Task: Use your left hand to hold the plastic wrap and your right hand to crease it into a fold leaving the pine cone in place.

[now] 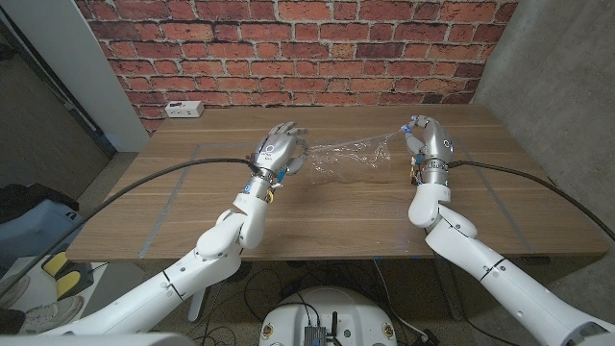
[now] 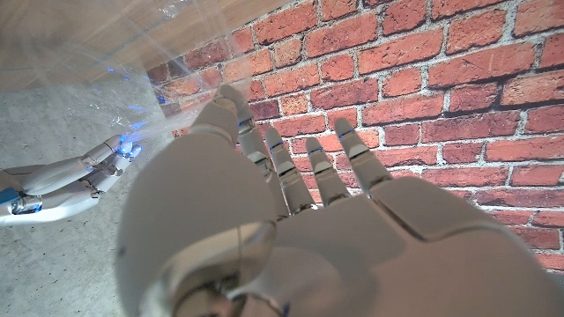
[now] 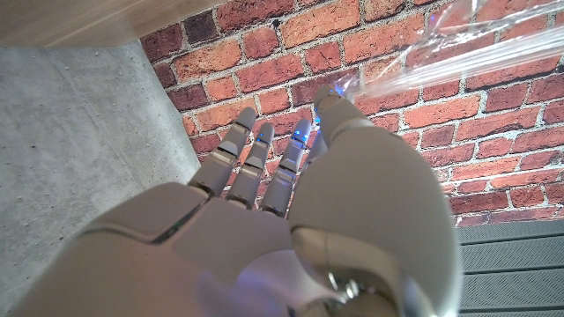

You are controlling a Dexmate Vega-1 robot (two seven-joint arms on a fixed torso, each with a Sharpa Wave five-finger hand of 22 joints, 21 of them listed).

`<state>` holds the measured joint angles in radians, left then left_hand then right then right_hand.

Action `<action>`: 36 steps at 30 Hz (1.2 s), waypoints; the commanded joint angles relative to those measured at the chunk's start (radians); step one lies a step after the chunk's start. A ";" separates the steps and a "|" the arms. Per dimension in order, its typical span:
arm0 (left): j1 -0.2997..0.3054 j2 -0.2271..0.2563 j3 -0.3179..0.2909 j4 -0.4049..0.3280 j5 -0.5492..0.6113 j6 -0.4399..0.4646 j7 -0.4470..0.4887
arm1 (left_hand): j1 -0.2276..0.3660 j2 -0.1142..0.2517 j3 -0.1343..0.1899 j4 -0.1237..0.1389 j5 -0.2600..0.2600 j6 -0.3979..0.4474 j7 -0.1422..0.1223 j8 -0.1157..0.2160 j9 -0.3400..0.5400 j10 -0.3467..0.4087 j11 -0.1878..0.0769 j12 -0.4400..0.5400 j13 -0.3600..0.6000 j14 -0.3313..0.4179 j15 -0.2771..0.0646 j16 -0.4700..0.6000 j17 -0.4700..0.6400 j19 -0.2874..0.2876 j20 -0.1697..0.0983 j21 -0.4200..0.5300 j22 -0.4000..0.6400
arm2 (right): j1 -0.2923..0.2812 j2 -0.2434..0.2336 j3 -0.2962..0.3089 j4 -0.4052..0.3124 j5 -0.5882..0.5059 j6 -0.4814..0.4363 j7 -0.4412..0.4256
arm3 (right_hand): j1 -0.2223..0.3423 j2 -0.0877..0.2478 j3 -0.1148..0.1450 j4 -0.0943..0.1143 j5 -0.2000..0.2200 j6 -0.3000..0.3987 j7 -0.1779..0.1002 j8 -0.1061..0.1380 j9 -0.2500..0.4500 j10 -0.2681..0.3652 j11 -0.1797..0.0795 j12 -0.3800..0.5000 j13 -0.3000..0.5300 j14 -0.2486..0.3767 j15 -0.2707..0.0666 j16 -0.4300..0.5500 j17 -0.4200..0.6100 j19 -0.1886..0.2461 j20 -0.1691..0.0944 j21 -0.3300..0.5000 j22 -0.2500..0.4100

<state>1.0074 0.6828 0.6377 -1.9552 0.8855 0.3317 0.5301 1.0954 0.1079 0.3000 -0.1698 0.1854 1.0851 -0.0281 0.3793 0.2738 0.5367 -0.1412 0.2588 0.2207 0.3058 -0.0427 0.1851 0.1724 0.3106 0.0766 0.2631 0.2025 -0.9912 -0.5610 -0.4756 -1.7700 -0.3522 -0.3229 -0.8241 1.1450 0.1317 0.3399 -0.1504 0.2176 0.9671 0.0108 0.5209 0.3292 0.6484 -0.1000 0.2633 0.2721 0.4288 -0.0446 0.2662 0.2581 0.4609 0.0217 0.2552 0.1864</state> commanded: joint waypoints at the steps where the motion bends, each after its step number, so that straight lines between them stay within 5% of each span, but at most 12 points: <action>1: -0.040 -0.020 0.007 0.030 -0.030 0.015 0.003 | 0.014 0.001 0.002 0.007 0.008 0.046 0.036 0.018 0.136 0.006 0.005 -0.002 0.005 0.007 -0.094 0.002 0.000 0.001 0.002 0.006 0.003 | 0.070 0.005 -0.021 0.064 0.021 0.024 0.020 | -0.009 0.001 0.008 -0.001 -0.005 0.031 0.034 0.006 0.002 0.007 -0.005 -0.001 0.003 0.011 -0.156 -0.003 0.005 0.002 -0.001 -0.002 0.002; 17: -0.108 -0.058 0.013 0.109 -0.118 -0.014 0.028 | 0.003 0.006 -0.004 0.016 0.007 0.031 0.014 0.000 0.124 0.013 0.009 -0.002 0.006 0.016 -0.091 0.006 0.003 0.003 0.008 0.009 0.003 | 0.140 0.016 -0.048 0.129 0.040 0.044 0.043 | -0.016 -0.001 0.009 0.000 -0.011 0.031 0.020 0.002 -0.009 0.005 0.002 -0.003 0.005 0.009 -0.145 -0.003 0.012 0.001 0.008 -0.003 0.002; 36: -0.194 -0.078 0.064 0.184 -0.089 0.028 0.028 | -0.001 0.006 -0.003 0.015 0.009 0.030 0.014 -0.008 0.116 0.018 0.009 0.000 0.010 0.025 -0.094 0.007 0.003 0.005 0.010 0.010 0.003 | 0.255 0.047 -0.102 0.253 0.052 0.040 0.083 | -0.018 -0.001 0.003 -0.002 -0.020 0.028 0.016 -0.004 -0.020 0.005 -0.001 -0.005 0.007 0.007 -0.142 0.005 0.025 0.001 0.009 -0.005 0.003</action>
<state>0.8674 0.6219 0.6735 -1.8209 0.7831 0.3369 0.5576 1.0976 0.1115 0.2935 -0.1596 0.1884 1.0894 -0.0321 0.3698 0.2738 0.5440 -0.1338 0.2588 0.2257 0.3184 -0.0410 0.1890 0.1725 0.3105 0.0841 0.2631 0.2025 -0.7997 -0.5325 -0.5457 -1.5838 -0.3059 -0.2771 -0.7658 1.1355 0.1332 0.3398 -0.1506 0.2030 0.9707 0.0073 0.5179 0.3073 0.6484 -0.1000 0.2584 0.2765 0.4287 -0.0446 0.2670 0.2778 0.4609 0.0217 0.2512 0.1865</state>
